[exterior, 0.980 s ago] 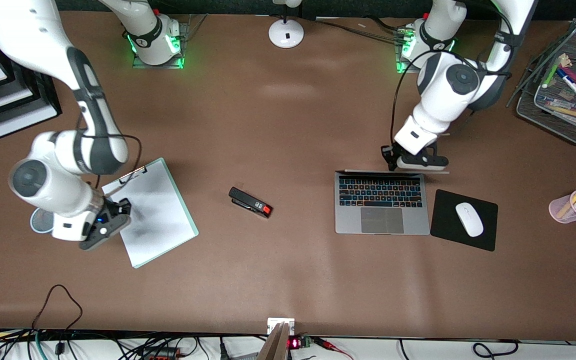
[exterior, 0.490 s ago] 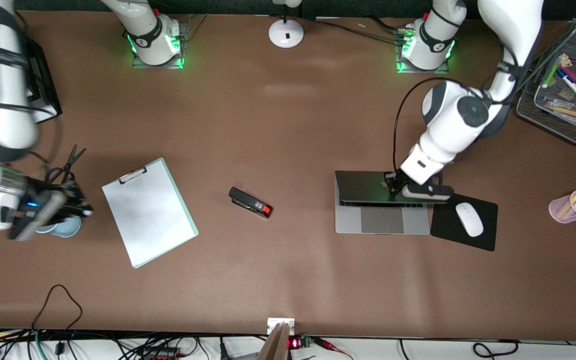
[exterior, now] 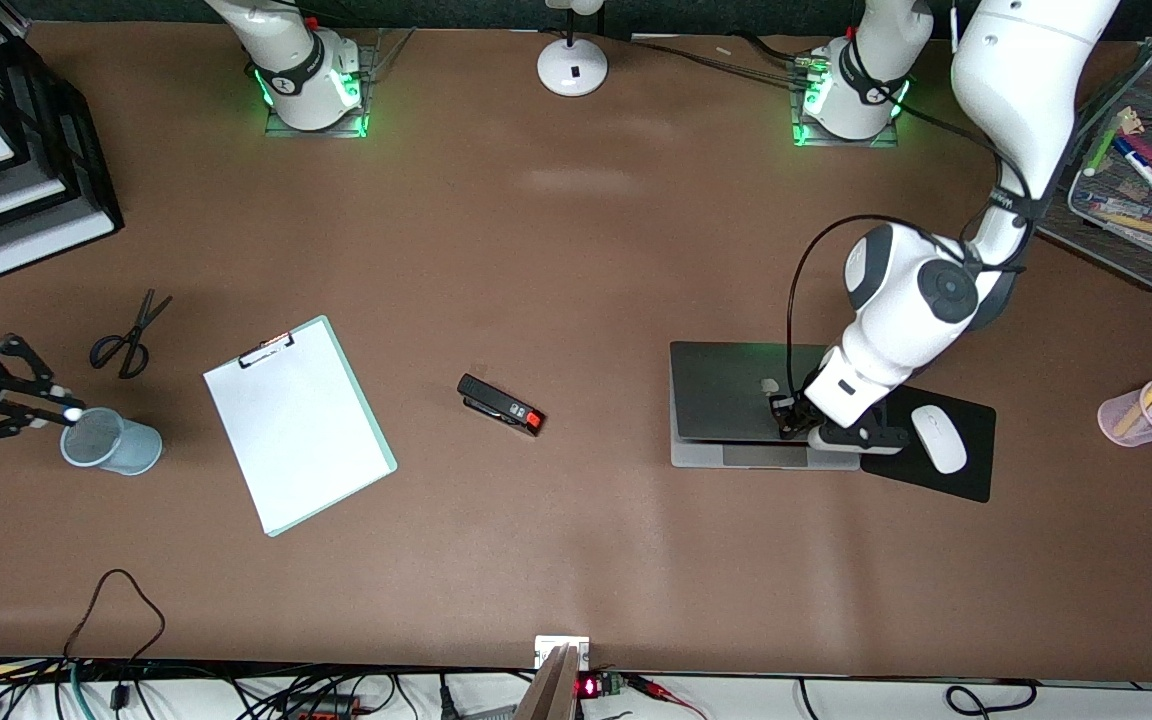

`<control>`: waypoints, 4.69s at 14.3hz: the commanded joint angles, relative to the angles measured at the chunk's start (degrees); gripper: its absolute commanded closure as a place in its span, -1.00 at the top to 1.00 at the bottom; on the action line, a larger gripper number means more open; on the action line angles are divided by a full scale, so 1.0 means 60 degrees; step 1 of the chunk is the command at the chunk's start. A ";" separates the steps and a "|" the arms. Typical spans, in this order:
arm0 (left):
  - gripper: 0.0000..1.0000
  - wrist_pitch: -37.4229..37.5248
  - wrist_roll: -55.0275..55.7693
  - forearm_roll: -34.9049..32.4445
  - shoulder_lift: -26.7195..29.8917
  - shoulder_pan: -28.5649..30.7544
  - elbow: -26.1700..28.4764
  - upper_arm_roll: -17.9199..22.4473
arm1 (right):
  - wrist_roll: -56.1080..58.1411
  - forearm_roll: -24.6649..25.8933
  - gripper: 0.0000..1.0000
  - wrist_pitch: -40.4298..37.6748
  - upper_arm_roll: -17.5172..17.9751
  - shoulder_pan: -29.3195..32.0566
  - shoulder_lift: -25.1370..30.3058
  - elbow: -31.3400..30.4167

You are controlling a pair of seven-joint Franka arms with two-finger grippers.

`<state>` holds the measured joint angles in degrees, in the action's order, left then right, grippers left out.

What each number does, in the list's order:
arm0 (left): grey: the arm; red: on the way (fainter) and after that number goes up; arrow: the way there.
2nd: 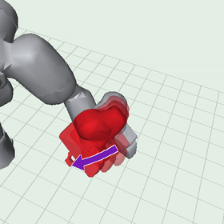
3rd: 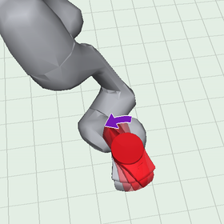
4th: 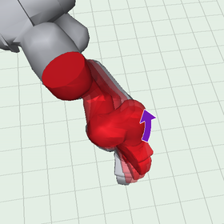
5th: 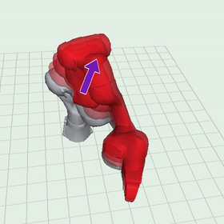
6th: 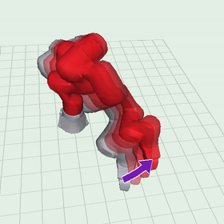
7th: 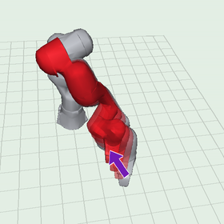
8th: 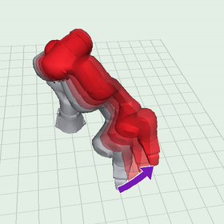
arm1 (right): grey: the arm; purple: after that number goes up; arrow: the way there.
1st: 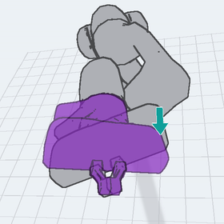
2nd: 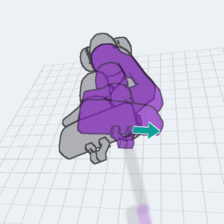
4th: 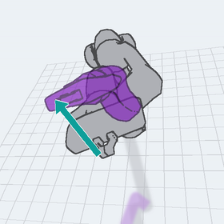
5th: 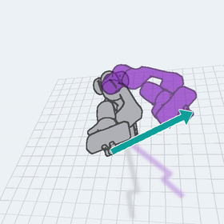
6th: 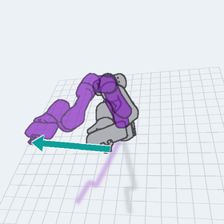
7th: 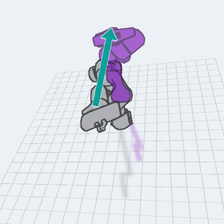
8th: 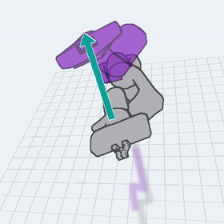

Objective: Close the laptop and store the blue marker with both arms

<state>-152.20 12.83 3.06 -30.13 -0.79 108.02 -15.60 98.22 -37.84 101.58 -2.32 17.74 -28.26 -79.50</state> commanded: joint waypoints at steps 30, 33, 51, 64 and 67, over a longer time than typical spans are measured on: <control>-0.97 0.7461 -0.0437 -0.1491 0.0524 0.0044 -0.4200 -0.0096 | -0.2534 0.0311 1.00 -0.0788 0.0124 0.0283 -0.0859 0.0536; -0.97 0.9058 -0.0644 -0.1505 0.0554 0.0030 -0.5329 -0.0139 | -0.5155 0.1805 1.00 -0.0802 0.0138 -0.0377 -0.0156 0.0536; 1.00 1.2594 -0.1873 -0.1359 0.1740 0.0234 -0.6652 0.0007 | -1.4010 0.6071 1.00 -0.3468 0.0168 -0.2897 0.2979 -0.0370; 1.00 0.9519 -0.2987 -0.0539 0.5416 0.1055 -0.1613 0.1339 | -1.6544 0.6600 1.00 -0.1977 0.0212 -0.3176 0.6141 -0.3780; 1.00 0.9444 -0.3061 -0.0539 0.5593 0.1040 -0.1436 0.1340 | -1.6824 0.6615 1.00 -0.1842 0.0226 -0.3176 0.6468 -0.4108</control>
<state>-94.44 -3.87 -1.16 0.86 5.25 96.80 -7.84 -1.08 0.86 88.78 -1.09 -0.96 7.19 -100.65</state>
